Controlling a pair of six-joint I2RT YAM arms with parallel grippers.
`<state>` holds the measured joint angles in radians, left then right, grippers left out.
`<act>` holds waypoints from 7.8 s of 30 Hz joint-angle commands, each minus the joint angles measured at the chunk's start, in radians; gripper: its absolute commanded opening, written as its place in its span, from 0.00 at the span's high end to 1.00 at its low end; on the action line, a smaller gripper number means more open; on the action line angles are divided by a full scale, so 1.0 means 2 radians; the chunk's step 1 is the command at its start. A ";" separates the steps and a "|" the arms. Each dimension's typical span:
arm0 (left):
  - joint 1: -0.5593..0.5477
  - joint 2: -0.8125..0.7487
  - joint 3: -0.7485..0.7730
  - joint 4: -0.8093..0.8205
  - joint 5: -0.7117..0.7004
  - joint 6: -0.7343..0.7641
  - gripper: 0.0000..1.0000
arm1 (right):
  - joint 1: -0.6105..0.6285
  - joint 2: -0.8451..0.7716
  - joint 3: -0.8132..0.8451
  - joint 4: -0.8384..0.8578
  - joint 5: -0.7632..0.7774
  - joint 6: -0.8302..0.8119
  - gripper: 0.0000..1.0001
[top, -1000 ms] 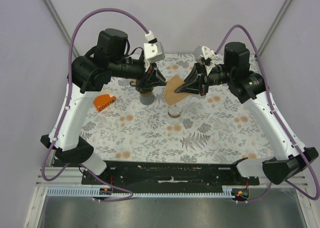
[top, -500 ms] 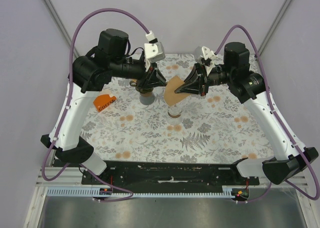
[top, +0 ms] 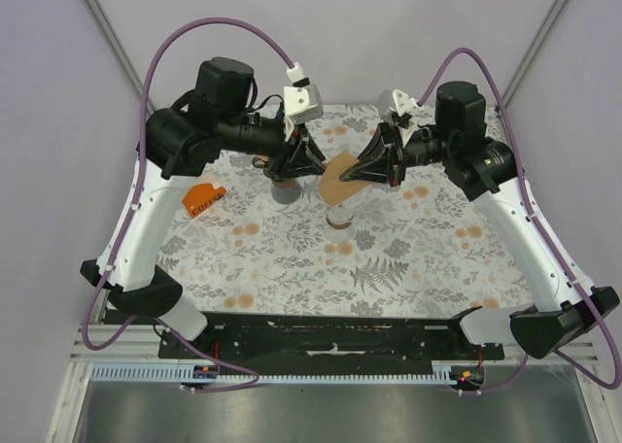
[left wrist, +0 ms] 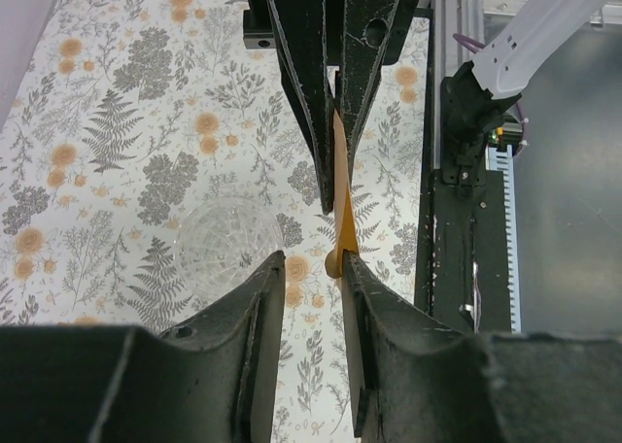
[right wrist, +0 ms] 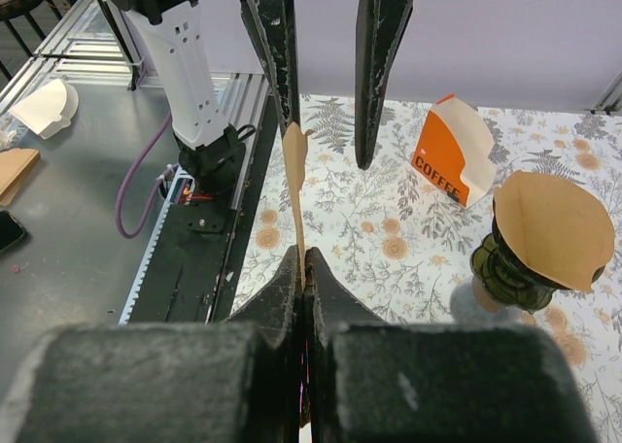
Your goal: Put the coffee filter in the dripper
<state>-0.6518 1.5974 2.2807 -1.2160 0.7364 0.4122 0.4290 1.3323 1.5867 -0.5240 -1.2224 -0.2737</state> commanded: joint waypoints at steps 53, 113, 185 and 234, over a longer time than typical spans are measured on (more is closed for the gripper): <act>-0.002 0.013 -0.053 0.177 -0.349 -0.359 0.98 | 0.141 -0.030 -0.048 0.219 0.597 0.184 0.37; -0.003 0.007 -0.070 0.178 -0.384 -0.330 0.98 | 0.131 0.046 0.010 0.210 0.621 0.168 0.53; -0.013 0.017 -0.126 0.210 -0.432 -0.169 0.98 | 0.088 0.089 0.017 0.191 0.643 0.090 0.92; -0.015 0.045 -0.216 0.159 -0.264 -0.201 0.98 | 0.038 0.054 -0.053 -0.063 0.438 0.169 0.69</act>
<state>-0.6834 1.6932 1.8690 -0.8894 0.1623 0.0422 0.5064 1.4307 1.4719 -0.6514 -0.3191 0.0650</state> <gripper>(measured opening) 0.027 0.256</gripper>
